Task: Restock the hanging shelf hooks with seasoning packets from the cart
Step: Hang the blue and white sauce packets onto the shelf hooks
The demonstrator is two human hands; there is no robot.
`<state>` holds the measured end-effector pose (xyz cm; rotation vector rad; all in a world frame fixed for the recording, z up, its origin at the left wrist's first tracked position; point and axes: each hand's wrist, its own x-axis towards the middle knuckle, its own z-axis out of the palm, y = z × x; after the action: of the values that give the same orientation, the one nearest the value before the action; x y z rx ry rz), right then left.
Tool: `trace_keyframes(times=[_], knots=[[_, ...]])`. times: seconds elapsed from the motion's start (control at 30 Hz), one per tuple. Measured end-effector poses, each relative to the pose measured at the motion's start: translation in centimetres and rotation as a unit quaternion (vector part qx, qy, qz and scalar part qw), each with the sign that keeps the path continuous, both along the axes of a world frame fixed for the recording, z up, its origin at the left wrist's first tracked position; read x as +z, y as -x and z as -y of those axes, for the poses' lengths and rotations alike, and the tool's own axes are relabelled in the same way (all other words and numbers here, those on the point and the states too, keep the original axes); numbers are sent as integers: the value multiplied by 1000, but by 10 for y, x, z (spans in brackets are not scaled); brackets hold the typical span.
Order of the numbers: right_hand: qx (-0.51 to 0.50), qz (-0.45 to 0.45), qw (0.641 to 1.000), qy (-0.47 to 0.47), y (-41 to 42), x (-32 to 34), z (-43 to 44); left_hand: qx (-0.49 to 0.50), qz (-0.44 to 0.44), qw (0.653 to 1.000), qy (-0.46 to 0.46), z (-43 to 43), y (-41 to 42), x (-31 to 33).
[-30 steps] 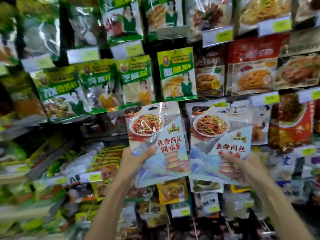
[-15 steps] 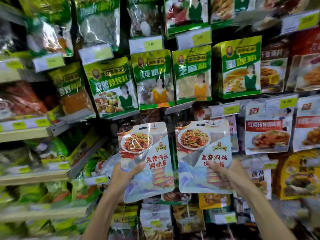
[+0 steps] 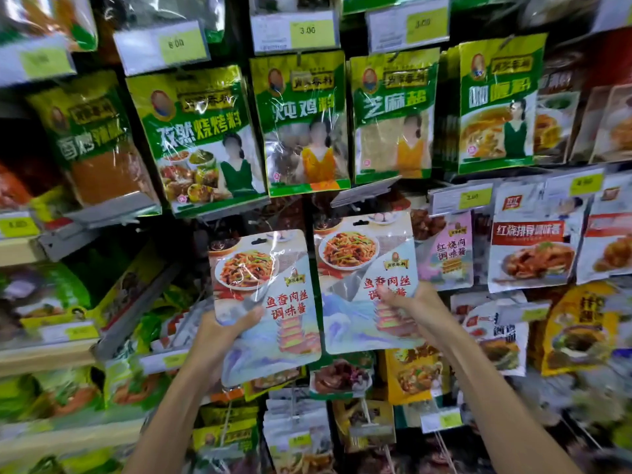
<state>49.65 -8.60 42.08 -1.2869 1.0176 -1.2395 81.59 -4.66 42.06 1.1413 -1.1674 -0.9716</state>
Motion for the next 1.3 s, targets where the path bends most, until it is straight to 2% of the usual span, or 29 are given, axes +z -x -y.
trace_keyframes(times=[0.67, 1.0, 1.17, 1.3], knots=[[10, -8, 999, -42, -3, 14, 60, 24, -14, 1000, 12, 7, 14, -4], [-56, 18, 994, -90, -31, 28, 103, -23, -29, 999, -3, 17, 14, -8], [-72, -36, 996, -37, -30, 18, 90, -71, -38, 997, -19, 20, 30, -9], [-194, -180, 960, 92, -2, 9, 48, -104, -36, 994, -4, 22, 57, -10]])
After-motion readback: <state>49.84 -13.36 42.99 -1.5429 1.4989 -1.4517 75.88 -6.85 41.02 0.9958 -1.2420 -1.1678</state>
